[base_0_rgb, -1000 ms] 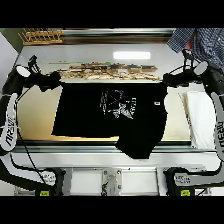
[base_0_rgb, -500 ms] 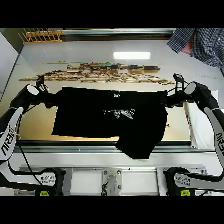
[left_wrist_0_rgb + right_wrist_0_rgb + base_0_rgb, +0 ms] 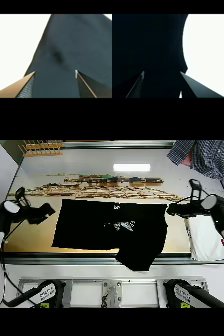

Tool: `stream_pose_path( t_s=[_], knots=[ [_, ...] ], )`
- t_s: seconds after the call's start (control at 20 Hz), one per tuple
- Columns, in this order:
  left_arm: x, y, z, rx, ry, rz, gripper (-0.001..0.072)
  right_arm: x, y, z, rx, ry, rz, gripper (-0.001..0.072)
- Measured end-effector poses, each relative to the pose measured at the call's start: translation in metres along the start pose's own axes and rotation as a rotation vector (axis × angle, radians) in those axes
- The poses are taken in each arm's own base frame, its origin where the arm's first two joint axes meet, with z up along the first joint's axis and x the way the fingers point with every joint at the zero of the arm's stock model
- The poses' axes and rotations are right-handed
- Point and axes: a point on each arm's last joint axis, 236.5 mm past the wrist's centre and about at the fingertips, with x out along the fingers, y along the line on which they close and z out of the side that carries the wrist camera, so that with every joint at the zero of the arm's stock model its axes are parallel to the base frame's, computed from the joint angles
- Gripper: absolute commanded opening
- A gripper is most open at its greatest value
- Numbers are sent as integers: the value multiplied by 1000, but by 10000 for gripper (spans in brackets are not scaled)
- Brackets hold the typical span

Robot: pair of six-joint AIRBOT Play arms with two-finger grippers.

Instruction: Fold the clothes and pants, and hang the long-sleeved shirts on hangers.

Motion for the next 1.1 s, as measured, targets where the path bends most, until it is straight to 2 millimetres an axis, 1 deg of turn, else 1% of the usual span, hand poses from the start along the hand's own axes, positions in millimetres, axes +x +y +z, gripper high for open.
stream_pose_path(
  t_s=[0.1,0.2,0.3,0.4,0.45,0.55,0.65,0.85,0.9,0.95,1.0,1.1],
  knots=[
    [-12,30,-29,-40,29,48,534,-27,0,7,-5,-60,-4,479],
    [-15,55,-67,-92,76,83,534,-49,3,11,-11,-112,-3,479],
    [-11,75,-104,-151,124,110,534,-62,5,13,-14,-141,0,479],
    [-4,86,-134,-200,160,123,534,-68,7,13,-15,-155,2,479],
    [0,89,-145,-219,172,127,534,-70,7,14,-15,-161,3,479],
    [10,86,-160,-250,191,109,534,-72,8,14,-16,-167,4,478],
    [23,75,-165,-286,193,70,533,-74,8,14,-16,-168,4,470],
    [44,46,-157,-355,174,-14,531,-75,8,13,-16,-168,5,470],
    [49,40,-155,-356,174,-25,376,-74,8,12,-16,-162,4,470],
    [53,36,-151,-348,171,-30,201,-74,8,11,-17,-156,5,470],
    [56,31,-147,-340,169,-35,6,-74,8,9,-16,-148,4,470],
    [59,22,-141,-310,174,-43,7,-72,5,1,-17,-119,-4,471]
  ],
)
